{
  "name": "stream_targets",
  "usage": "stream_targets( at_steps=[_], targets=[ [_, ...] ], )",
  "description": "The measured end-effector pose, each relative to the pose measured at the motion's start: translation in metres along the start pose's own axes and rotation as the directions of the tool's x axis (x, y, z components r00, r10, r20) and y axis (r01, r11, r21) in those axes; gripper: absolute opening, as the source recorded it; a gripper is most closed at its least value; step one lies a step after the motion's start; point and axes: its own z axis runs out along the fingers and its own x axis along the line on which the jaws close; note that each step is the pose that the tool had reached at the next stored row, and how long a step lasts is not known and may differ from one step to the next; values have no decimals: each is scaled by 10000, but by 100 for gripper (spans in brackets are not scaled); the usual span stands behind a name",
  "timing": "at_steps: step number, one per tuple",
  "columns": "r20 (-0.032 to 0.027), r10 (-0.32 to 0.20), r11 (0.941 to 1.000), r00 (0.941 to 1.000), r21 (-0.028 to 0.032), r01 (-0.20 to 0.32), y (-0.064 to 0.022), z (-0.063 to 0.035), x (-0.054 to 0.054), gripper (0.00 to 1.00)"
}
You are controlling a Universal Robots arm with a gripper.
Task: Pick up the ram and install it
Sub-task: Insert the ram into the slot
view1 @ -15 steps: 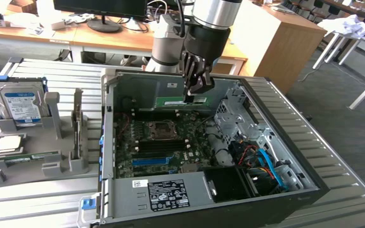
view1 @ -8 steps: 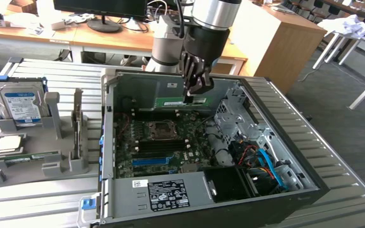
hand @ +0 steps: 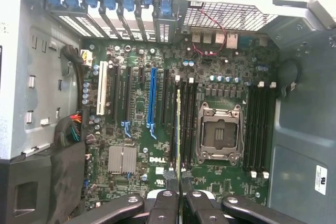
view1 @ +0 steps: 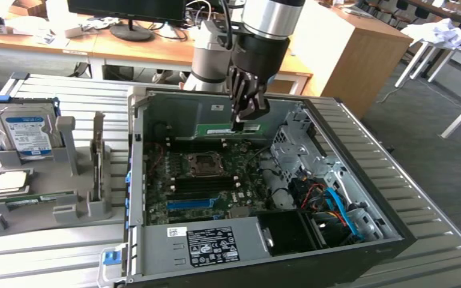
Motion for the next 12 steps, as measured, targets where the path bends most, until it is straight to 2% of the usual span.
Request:
stream_targets(
  at_steps=[12],
  targets=[
    [0, 0, 10000, 10000, 0, 0, 0, 26, 0, 13]
  ],
)
